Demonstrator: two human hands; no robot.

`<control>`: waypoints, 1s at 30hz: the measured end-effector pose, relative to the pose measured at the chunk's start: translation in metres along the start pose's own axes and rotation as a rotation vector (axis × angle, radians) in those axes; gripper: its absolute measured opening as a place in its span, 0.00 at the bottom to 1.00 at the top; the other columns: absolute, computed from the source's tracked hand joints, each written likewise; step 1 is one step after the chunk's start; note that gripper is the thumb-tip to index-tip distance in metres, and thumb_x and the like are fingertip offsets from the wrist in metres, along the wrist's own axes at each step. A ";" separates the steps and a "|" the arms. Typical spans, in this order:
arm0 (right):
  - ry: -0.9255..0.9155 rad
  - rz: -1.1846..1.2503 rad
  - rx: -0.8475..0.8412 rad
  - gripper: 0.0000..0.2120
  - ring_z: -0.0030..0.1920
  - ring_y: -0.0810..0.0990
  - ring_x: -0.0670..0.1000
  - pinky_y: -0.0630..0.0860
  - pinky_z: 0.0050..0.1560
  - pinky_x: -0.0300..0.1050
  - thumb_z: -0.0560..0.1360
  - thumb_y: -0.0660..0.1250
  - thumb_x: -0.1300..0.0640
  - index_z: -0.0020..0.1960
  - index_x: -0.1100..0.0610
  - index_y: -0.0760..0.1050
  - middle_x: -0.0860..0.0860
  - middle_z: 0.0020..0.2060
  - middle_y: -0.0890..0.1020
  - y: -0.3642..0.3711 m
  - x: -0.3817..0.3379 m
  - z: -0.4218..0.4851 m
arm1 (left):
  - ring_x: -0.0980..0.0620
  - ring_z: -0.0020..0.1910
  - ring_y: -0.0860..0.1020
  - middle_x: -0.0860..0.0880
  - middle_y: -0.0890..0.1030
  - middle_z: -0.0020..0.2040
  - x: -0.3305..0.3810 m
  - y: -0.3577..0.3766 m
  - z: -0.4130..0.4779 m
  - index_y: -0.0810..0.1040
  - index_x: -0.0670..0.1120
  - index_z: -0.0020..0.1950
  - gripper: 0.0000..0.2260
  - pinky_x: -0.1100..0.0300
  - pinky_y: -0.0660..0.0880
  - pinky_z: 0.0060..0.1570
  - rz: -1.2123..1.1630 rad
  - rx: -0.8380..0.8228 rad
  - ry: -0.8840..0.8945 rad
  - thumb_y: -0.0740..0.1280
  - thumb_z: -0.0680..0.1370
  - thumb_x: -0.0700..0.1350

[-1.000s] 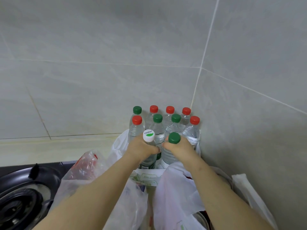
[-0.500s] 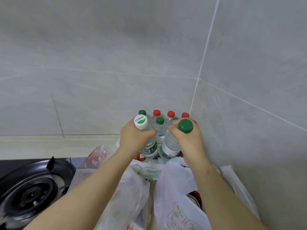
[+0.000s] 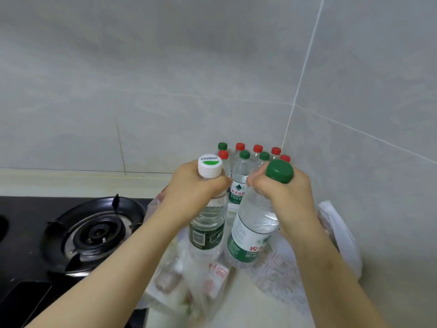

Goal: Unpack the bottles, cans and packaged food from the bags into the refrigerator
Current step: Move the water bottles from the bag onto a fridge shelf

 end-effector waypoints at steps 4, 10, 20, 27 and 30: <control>0.118 -0.062 -0.055 0.05 0.35 0.70 0.48 0.68 0.39 0.44 0.65 0.69 0.68 0.38 0.68 0.74 0.53 0.30 0.73 0.004 0.024 -0.036 | 0.53 0.33 0.74 0.54 0.77 0.29 -0.020 0.005 -0.036 0.76 0.44 0.34 0.08 0.45 0.77 0.48 -0.011 -0.071 -0.037 0.72 0.60 0.45; 0.222 -0.095 -0.117 0.09 0.34 0.71 0.47 0.68 0.38 0.44 0.60 0.69 0.63 0.37 0.67 0.73 0.53 0.30 0.74 -0.001 0.059 -0.076 | 0.58 0.30 0.73 0.55 0.77 0.28 -0.047 0.022 -0.078 0.77 0.47 0.32 0.04 0.58 0.73 0.38 0.000 -0.122 -0.103 0.71 0.63 0.41; 0.259 -0.132 -0.148 0.08 0.24 0.66 0.42 0.64 0.26 0.31 0.65 0.70 0.68 0.32 0.60 0.72 0.46 0.22 0.71 -0.036 0.092 -0.103 | 0.55 0.34 0.76 0.50 0.80 0.32 -0.083 0.058 -0.123 0.79 0.42 0.36 0.11 0.59 0.73 0.39 0.072 0.087 -0.199 0.70 0.60 0.48; 0.151 -0.127 -0.155 0.13 0.26 0.69 0.41 0.66 0.29 0.30 0.65 0.71 0.66 0.29 0.54 0.70 0.43 0.22 0.74 -0.040 0.098 -0.108 | 0.53 0.36 0.78 0.48 0.81 0.34 -0.085 0.059 -0.134 0.79 0.44 0.37 0.19 0.51 0.77 0.44 0.126 0.202 -0.201 0.67 0.55 0.56; 0.188 -0.028 -0.196 0.08 0.30 0.75 0.37 0.70 0.33 0.26 0.67 0.72 0.65 0.35 0.55 0.76 0.42 0.26 0.79 -0.041 0.105 -0.117 | 0.54 0.38 0.80 0.52 0.82 0.35 -0.092 0.058 -0.141 0.77 0.50 0.38 0.15 0.53 0.77 0.46 0.107 0.202 -0.214 0.69 0.56 0.55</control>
Point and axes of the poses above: each hand's wrist, its own z-axis towards the middle knuckle, its own y-axis out of the palm, x = y × z, the point moved 7 cm from there along z, towards the middle knuckle
